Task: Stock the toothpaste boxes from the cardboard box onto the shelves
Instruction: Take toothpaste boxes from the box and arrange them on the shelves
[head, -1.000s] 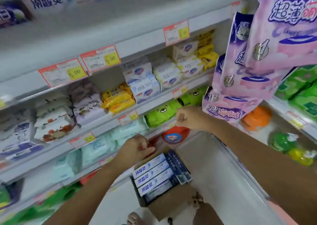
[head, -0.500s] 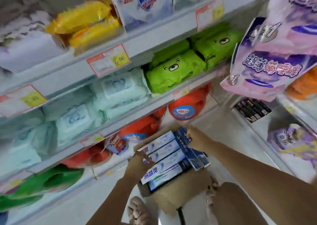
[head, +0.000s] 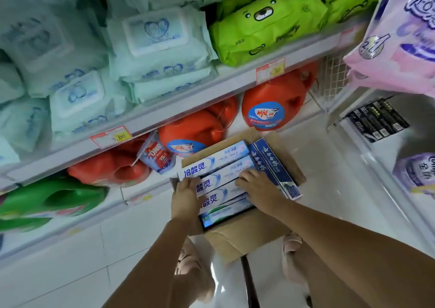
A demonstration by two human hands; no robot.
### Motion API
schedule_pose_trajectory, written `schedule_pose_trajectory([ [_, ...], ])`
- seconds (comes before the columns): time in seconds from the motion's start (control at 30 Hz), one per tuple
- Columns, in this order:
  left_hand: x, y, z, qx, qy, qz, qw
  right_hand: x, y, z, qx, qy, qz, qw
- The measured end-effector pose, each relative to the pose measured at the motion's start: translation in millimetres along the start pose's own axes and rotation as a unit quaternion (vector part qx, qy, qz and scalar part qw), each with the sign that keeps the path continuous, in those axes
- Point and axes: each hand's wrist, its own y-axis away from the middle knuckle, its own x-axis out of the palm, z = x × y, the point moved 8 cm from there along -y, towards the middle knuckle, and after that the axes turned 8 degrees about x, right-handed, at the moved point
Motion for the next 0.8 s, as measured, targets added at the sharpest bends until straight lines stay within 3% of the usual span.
schedule_pose_trajectory([
  [0.2,-1.1,-11.8,-10.6,0.041,-0.084,-0.046,0.995,-0.9,-0.4,9.6,-0.022,0.041,-0.048,0.998],
  [0.4,14.1,-23.1,-18.2,0.027,-0.158,0.009,0.987,12.7,-3.9,3.3,-0.03,0.1,-0.027,0.994],
  [0.67,-21.4,-2.1,-25.0,0.078,-0.049,-0.061,0.994,7.0,-4.9,-0.5,0.006,0.071,0.09,0.993],
  [0.8,-58.5,16.4,-15.6,0.015,0.094,-0.074,0.993,-34.2,0.0,-3.4,0.049,-0.023,0.124,0.991],
])
